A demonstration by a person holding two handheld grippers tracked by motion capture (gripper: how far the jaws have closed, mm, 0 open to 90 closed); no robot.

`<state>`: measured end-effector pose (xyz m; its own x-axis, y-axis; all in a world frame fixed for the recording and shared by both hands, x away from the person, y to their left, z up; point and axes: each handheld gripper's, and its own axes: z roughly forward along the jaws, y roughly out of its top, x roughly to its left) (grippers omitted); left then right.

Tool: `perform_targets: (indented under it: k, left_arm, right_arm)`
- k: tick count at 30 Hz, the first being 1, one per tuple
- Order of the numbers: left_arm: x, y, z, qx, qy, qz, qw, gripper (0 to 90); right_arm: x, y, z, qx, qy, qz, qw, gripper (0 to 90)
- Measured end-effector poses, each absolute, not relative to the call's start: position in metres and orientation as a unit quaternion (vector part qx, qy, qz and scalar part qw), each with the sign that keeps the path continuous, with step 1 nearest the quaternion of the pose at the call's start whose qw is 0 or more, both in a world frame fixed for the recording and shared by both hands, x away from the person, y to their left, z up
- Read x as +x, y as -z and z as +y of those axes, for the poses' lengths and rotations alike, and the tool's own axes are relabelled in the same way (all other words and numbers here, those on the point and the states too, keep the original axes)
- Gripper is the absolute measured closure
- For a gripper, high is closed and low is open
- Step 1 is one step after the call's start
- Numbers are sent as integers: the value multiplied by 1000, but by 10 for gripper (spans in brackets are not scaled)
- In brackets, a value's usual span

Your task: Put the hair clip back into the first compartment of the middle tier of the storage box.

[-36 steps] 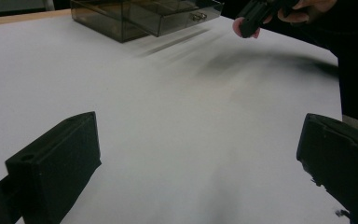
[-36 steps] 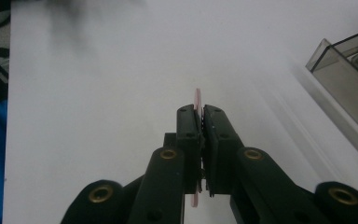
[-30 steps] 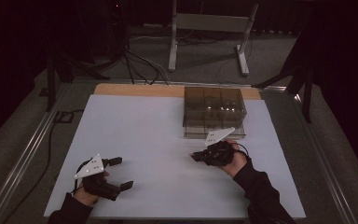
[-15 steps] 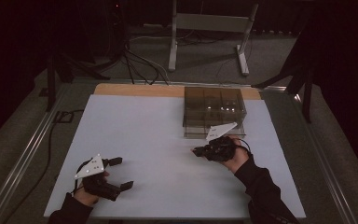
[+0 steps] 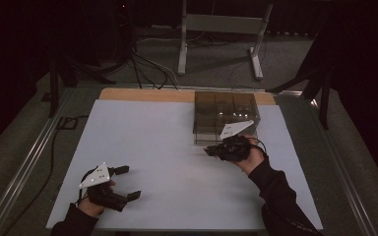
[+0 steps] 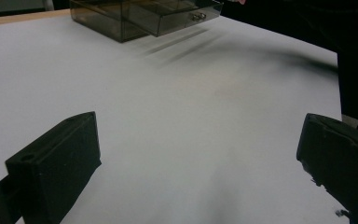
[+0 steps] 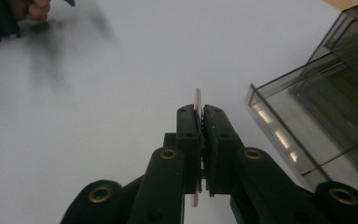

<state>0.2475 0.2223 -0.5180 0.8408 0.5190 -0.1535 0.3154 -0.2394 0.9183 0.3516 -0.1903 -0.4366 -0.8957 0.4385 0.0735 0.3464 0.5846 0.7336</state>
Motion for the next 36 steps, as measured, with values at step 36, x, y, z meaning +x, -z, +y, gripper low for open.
perform_targets:
  k: [36]
  left_arm:
    - [248,518,223,782,-91,267,555,4]
  right_arm:
    - [389,422,-198,288,-412,862,67,853]
